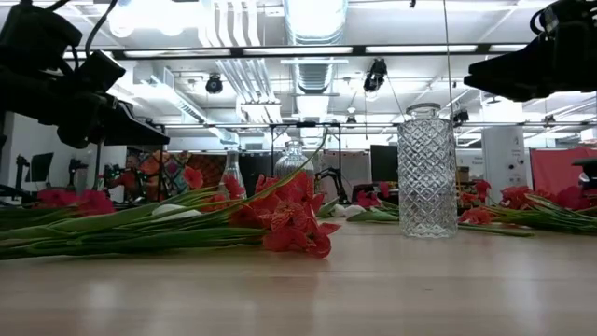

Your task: Sort flowers into vase by color

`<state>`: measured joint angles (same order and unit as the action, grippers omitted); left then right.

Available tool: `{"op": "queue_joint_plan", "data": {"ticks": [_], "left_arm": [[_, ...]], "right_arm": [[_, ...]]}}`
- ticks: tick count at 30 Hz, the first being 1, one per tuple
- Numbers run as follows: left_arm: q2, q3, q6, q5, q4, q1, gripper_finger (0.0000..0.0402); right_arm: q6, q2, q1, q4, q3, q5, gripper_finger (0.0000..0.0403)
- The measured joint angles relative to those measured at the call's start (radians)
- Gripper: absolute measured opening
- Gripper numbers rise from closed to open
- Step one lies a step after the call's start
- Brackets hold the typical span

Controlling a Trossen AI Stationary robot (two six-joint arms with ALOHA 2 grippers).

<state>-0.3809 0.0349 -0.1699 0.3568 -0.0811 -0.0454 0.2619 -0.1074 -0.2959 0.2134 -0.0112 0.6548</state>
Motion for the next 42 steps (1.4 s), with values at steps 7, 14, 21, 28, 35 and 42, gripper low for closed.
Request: {"op": "queue_joint_plan", "data": {"ticks": [7, 14, 21, 28, 35, 42], "left_arm": [[0.0, 0.0, 0.0, 0.0, 0.0, 0.0, 0.0], [0.0, 0.0, 0.0, 0.0, 0.0, 0.0, 0.0], [0.0, 0.0, 0.0, 0.0, 0.0, 0.0, 0.0], [0.0, 0.0, -0.004, 0.0, 0.0, 0.0, 0.0], [0.0, 0.0, 0.34, -0.053, -0.123, 0.0, 0.0], [-0.01, 0.0, 0.475, -0.221, -0.422, 0.006, 0.0]], "right_arm": [[0.0, 0.0, 0.0, 0.0, 0.0, 0.0, 0.0366], [0.0, 0.0, 0.0, 0.0, 0.0, 0.0, 0.0366], [0.0, 0.0, 0.0, 0.0, 0.0, 0.0, 0.0366], [0.0, 0.0, 0.0, 0.001, 0.0, 0.0, 0.0366], [-0.329, 0.0, 0.002, 0.015, 0.0, 0.003, 0.0366], [-0.381, -0.024, 0.004, 0.056, 0.0, 0.02, 0.0366]]}}
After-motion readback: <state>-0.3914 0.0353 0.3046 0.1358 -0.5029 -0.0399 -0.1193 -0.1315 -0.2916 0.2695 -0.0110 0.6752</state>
